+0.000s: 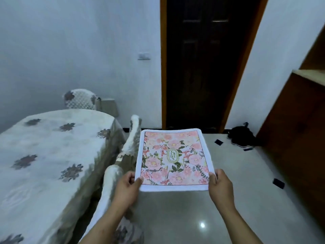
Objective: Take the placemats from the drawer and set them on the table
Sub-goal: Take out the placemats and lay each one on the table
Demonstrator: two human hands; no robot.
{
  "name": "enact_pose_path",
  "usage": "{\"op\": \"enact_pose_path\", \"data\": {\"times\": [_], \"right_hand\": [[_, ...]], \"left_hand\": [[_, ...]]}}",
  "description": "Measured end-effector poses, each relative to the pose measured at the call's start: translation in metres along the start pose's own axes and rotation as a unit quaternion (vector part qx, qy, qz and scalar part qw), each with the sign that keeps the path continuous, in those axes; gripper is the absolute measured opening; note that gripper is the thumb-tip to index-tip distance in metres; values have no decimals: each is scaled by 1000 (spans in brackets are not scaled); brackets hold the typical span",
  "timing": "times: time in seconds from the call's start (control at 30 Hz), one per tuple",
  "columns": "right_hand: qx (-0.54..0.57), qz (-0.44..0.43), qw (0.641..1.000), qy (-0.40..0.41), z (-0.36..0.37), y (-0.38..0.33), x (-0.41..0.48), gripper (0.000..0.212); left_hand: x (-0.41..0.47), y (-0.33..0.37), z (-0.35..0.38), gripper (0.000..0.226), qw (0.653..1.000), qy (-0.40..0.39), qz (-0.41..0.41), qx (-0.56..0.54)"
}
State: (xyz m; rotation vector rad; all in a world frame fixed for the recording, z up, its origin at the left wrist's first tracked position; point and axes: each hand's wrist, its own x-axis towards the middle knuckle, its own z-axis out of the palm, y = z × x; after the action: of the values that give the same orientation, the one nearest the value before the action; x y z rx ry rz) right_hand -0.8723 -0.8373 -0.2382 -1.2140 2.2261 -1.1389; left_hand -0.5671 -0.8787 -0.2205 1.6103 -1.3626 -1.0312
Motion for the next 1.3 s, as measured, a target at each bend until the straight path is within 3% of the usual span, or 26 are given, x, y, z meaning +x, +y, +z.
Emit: {"op": "enact_pose_path", "data": {"times": [0.17,0.43,0.7,0.87,0.97,1.17,1.3], "right_hand": [[-8,-32,999,-24,55,-34,92,24],[-20,-28,999,-29,106,-81,225,27],[-16,-106,985,-137,216,-135,347,29],[-29,-225,943,-243,314,-190,423,19],[-28,-273,909,-314,371,-229,443,18],[-38,-374,834,-404,476,-307,428,22],[-48,-397,811,-426,538,-349,408,20]], "left_hand": [[91,8,6,10,999,47,-8,5],[225,43,26,15,999,36,-23,-23],[321,37,15,12,988,134,-69,-17],[360,17,1,30,957,245,-151,-34],[364,19,-5,17,926,328,-185,-38],[373,1,-44,20,861,450,-233,-49],[391,-32,-76,21,836,481,-253,-70]]}}
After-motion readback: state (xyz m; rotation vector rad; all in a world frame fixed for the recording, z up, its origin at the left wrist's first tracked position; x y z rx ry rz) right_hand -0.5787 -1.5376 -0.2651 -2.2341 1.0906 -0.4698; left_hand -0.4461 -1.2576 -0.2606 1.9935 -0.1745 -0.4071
